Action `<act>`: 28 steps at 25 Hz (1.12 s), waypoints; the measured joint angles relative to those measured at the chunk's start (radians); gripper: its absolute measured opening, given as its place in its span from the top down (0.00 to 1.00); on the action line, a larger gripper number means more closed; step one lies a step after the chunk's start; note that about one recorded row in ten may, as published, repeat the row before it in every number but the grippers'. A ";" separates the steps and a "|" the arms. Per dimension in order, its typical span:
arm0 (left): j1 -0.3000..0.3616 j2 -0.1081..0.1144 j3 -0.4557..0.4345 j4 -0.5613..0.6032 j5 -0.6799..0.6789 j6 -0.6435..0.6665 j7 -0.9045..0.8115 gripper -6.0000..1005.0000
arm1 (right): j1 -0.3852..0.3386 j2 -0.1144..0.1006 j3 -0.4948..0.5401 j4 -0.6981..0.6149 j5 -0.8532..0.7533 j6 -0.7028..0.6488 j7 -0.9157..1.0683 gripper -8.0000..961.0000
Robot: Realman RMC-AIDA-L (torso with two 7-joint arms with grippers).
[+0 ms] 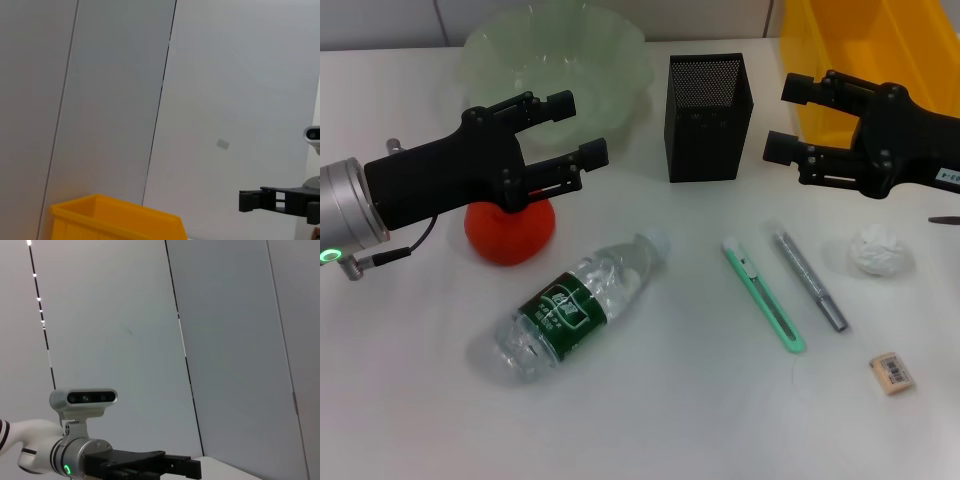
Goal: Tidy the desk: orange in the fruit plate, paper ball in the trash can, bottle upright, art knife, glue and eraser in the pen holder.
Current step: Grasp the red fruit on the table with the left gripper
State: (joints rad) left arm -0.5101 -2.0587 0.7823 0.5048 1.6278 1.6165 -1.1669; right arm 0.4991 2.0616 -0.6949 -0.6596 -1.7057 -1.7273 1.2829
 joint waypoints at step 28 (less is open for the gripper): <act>0.109 0.021 0.013 -0.005 0.059 -0.255 0.011 0.32 | 0.012 0.003 -0.008 0.029 0.002 0.001 0.000 0.15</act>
State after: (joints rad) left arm -0.4015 -2.0378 0.7951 0.4999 1.6869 1.3612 -1.1560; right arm 0.5113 2.0648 -0.7025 -0.6304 -1.7042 -1.7265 1.2825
